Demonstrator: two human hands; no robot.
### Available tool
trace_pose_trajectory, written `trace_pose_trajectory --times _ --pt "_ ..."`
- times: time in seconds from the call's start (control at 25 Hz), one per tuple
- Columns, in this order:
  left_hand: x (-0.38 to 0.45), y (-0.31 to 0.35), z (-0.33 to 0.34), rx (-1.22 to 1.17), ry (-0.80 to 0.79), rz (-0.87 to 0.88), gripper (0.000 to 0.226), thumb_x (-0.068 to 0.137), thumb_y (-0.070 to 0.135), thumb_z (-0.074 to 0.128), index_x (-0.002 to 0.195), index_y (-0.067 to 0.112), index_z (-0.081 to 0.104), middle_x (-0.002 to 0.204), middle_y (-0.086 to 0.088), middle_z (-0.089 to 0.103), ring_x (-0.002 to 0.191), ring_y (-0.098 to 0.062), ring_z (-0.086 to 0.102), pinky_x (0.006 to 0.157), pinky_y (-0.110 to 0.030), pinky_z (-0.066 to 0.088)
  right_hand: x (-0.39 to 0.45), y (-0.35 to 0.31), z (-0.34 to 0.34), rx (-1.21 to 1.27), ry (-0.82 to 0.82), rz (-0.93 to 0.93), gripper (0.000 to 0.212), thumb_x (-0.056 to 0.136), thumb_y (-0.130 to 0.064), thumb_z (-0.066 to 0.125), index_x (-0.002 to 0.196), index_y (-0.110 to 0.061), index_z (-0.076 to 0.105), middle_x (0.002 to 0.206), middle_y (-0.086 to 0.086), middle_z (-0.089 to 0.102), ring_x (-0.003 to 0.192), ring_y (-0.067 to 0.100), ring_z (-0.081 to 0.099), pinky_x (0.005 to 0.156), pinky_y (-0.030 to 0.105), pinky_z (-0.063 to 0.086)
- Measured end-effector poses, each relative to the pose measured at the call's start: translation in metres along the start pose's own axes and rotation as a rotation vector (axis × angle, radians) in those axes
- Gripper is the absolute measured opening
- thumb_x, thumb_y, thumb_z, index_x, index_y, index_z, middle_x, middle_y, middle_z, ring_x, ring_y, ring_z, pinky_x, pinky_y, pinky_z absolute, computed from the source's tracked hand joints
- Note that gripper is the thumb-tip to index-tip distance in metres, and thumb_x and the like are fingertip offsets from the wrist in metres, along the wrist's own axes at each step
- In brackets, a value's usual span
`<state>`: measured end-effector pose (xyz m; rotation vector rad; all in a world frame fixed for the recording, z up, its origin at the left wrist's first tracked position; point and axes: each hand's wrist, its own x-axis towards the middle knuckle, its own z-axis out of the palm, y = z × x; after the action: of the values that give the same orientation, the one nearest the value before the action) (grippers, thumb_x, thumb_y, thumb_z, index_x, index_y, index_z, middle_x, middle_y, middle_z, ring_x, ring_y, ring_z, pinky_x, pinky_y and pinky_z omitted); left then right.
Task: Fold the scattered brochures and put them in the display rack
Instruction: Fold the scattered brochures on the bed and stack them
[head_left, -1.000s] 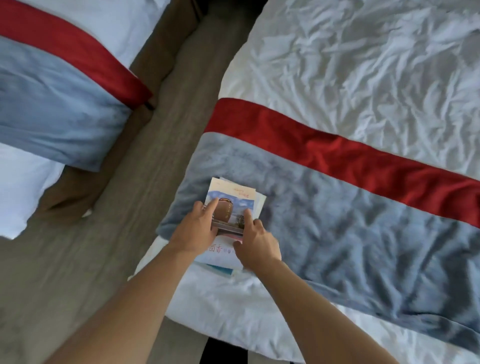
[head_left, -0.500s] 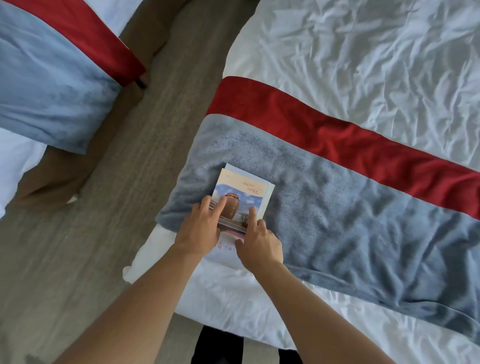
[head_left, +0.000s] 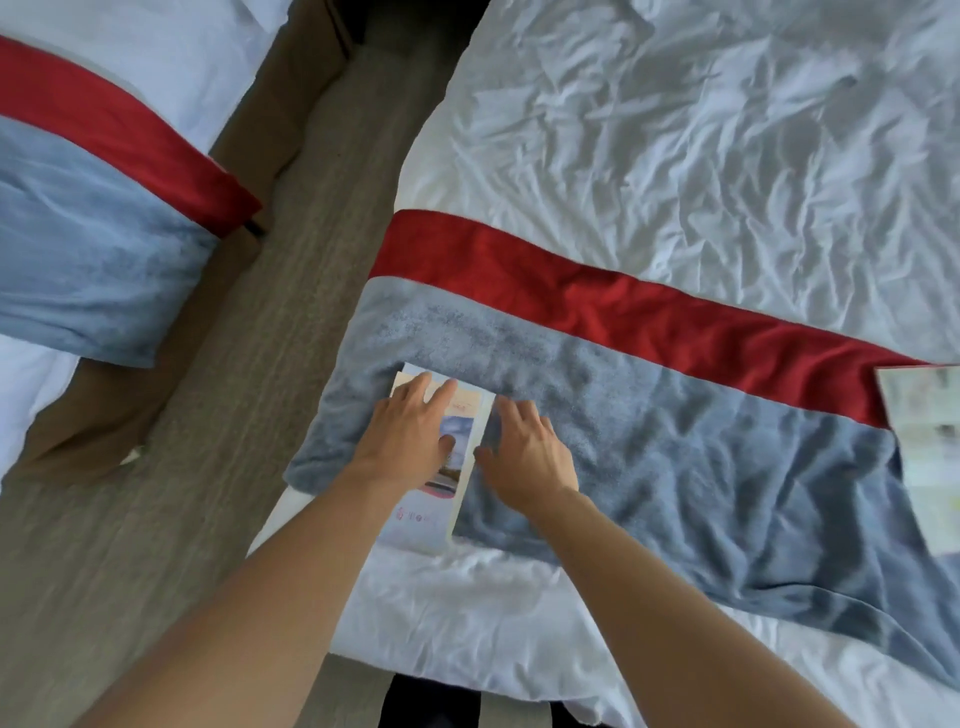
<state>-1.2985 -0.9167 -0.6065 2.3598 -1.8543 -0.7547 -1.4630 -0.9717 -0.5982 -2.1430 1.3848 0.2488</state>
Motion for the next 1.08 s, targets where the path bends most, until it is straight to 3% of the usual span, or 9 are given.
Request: trace_pose_trajectory --times 0.16,0.28,0.52,0.8,1.08 --pt "0.034 0.072 -0.040 0.056 0.050 0.129 0.068 0.091 0.040 0.058 0.151 0.020 0.032 0.154 -0.010 0.035 0.138 -0.028 0.035 0.105 -0.044 0.034 -0.007 0.055 -0.073 0.035 0.131 -0.025 0.063 0.093 -0.039 0.059 0.149 -0.022 0.037 0.145 -0.002 0.046 0.132 0.023 0.043 0.089 0.040 0.048" --pt "0.059 0.150 -0.054 0.021 0.052 0.229 0.066 0.092 0.041 0.057 0.150 0.022 0.034 0.157 -0.008 0.031 0.141 -0.026 0.031 0.107 -0.043 0.034 -0.024 0.115 -0.129 0.079 0.210 0.015 0.062 0.093 -0.039 0.061 0.148 -0.022 0.040 0.146 -0.004 0.045 0.132 0.022 0.043 0.091 0.039 0.048" --pt "0.090 0.335 -0.022 -0.017 -0.015 0.498 0.062 0.093 0.042 0.058 0.149 0.024 0.037 0.156 -0.002 0.033 0.141 -0.024 0.033 0.110 -0.043 0.035 -0.088 0.277 -0.210 0.134 0.335 0.072 0.062 0.094 -0.040 0.060 0.150 -0.024 0.040 0.148 -0.008 0.044 0.130 0.017 0.047 0.092 0.035 0.047" --pt "0.124 0.496 0.068 0.050 -0.128 0.597 0.062 0.093 0.040 0.058 0.149 0.025 0.038 0.155 -0.002 0.034 0.142 -0.021 0.030 0.112 -0.040 0.032 -0.144 0.477 -0.229 0.161 0.322 0.226 0.058 0.093 -0.037 0.062 0.146 -0.020 0.046 0.145 0.001 0.048 0.127 0.027 0.050 0.098 0.041 0.046" --pt "0.185 0.594 0.131 0.202 -0.230 0.610 0.064 0.094 0.043 0.055 0.150 0.023 0.034 0.156 -0.005 0.033 0.143 -0.023 0.029 0.111 -0.042 0.035 -0.127 0.592 -0.216 0.165 0.301 0.257 0.056 0.094 -0.040 0.058 0.145 -0.021 0.047 0.147 0.001 0.048 0.131 0.027 0.045 0.099 0.043 0.046"
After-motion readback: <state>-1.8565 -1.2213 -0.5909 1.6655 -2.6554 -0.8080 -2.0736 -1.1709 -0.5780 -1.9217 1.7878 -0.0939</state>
